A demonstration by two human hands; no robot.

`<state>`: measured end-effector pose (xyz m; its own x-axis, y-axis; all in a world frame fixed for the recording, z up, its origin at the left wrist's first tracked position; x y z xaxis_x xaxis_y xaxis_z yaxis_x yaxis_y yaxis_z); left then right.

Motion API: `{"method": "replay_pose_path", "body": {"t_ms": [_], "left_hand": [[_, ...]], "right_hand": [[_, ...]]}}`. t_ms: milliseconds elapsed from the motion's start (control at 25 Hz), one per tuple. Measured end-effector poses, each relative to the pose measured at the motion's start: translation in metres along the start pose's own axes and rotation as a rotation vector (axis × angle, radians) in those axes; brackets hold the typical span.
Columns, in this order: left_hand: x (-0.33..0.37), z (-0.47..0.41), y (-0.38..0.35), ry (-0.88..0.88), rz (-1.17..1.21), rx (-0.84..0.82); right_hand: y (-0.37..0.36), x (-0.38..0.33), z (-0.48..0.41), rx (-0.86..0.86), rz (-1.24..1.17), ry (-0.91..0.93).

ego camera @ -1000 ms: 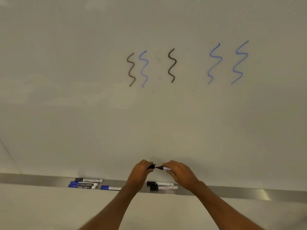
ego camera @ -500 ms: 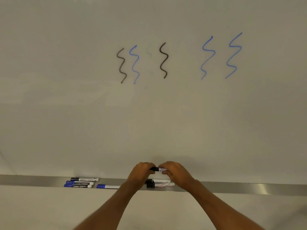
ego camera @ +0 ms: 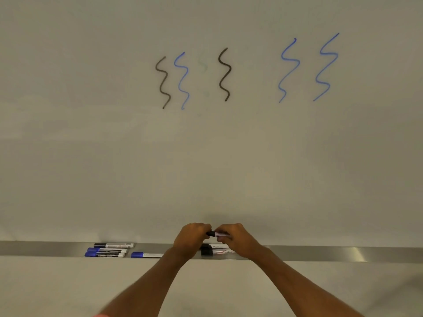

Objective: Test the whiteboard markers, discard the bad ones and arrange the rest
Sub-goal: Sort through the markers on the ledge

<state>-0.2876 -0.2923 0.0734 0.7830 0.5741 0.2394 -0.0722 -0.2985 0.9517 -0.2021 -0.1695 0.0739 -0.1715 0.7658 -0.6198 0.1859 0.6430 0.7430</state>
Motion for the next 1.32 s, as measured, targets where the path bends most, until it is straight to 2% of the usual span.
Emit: {"method": "replay_pose_path", "body": {"t_ms": [240,520,640,760,1000,1240,1320], "left_hand": [[-0.039,0.017,-0.004,0.128,-0.016,0.086],[-0.095,0.047,-0.01,0.255,0.002,0.02],[-0.132,0.062,-0.014,0.288,0.078,-0.027],[-0.167,0.075,-0.025,0.275,-0.012,-0.085],[-0.208,0.085,-0.041,0.348,-0.133,-0.318],[-0.22,0.086,-0.049,0.354,-0.132,-0.336],[-0.219,0.084,-0.051,0.345,-0.122,-0.337]], "right_hand": [[-0.03,0.004,-0.012,-0.15,0.141,-0.009],[-0.084,-0.011,-0.05,-0.181,0.277,-0.149],[-0.114,-0.022,-0.072,-0.212,0.362,-0.168],[-0.143,-0.032,-0.091,-0.234,0.386,-0.183],[-0.189,-0.038,-0.114,-0.239,0.418,-0.166],[-0.21,-0.033,-0.118,-0.226,0.36,-0.08],[-0.21,-0.032,-0.118,-0.229,0.375,-0.106]]}}
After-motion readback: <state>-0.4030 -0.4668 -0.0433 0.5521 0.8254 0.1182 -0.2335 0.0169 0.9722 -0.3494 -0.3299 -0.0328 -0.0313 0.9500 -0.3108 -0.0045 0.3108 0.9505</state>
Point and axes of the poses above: each hand's wrist, its own z-axis away from the middle knuckle, its own y-axis out of the back of the hand, x = y × z, the point moved 4 cm from there along -z, towards the middle knuckle, and after that the axes turned 9 degrees about y, right-handed, at the moved point
